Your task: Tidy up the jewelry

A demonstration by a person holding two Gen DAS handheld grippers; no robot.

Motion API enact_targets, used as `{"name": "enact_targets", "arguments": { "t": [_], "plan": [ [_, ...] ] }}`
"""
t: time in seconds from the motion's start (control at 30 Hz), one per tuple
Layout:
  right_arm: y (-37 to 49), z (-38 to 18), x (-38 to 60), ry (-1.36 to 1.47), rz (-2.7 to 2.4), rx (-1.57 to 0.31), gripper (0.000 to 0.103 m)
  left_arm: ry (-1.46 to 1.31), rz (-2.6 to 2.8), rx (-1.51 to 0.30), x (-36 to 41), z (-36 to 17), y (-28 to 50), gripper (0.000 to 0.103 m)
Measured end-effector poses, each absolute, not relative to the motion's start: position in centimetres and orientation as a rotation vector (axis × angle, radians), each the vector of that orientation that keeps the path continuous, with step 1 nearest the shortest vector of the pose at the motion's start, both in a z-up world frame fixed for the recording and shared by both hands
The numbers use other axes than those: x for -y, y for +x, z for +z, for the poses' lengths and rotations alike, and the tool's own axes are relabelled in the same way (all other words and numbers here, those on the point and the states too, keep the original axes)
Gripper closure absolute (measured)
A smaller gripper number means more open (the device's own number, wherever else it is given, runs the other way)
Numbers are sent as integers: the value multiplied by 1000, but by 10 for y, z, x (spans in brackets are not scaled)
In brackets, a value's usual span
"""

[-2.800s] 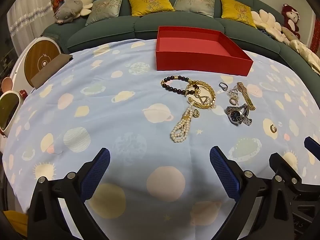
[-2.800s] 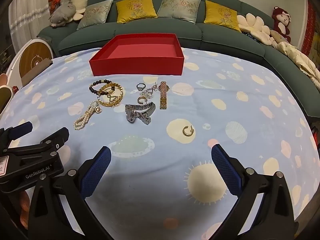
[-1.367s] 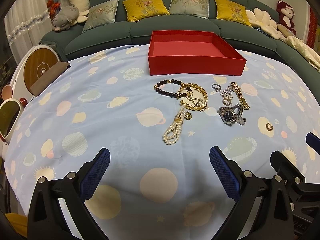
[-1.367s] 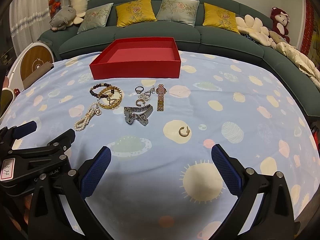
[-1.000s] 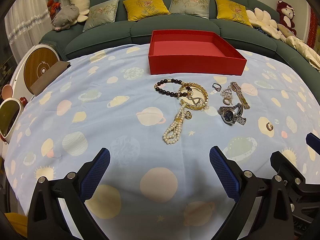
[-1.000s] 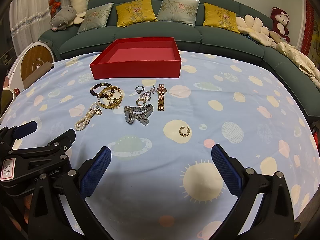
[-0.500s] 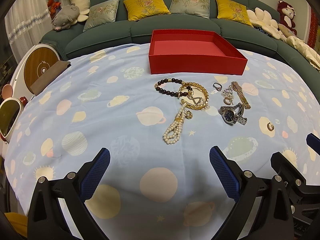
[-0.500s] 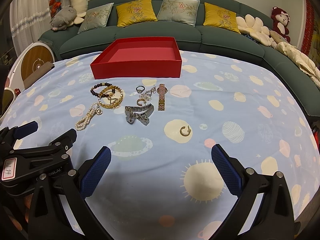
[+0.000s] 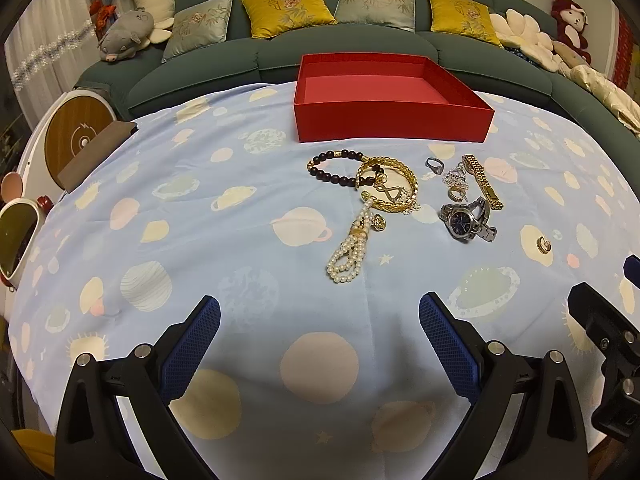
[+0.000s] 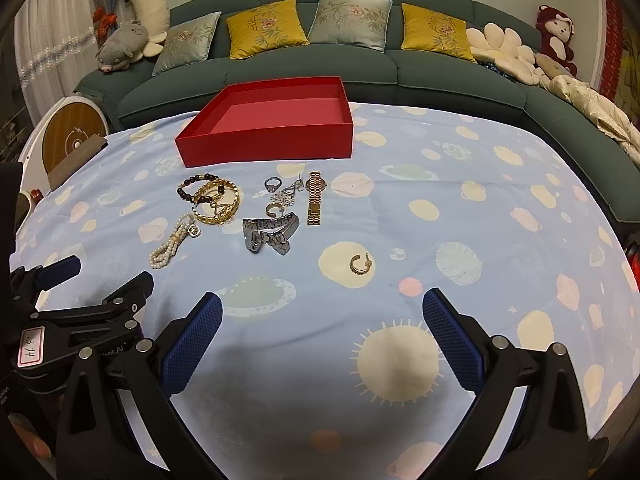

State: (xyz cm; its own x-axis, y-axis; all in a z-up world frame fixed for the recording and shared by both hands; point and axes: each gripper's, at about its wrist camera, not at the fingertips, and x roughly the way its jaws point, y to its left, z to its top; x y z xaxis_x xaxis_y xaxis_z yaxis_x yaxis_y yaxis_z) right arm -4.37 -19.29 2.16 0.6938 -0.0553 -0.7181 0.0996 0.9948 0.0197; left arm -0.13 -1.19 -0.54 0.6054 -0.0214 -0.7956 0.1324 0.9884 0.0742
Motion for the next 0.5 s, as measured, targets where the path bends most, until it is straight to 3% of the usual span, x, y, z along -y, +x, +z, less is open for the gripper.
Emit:
{"name": "enact_targets", "arguments": {
  "t": [0.5],
  "plan": [
    [2, 11, 205, 52, -93, -827, 5, 77, -116, -955, 9, -24, 47, 6]
  ]
}}
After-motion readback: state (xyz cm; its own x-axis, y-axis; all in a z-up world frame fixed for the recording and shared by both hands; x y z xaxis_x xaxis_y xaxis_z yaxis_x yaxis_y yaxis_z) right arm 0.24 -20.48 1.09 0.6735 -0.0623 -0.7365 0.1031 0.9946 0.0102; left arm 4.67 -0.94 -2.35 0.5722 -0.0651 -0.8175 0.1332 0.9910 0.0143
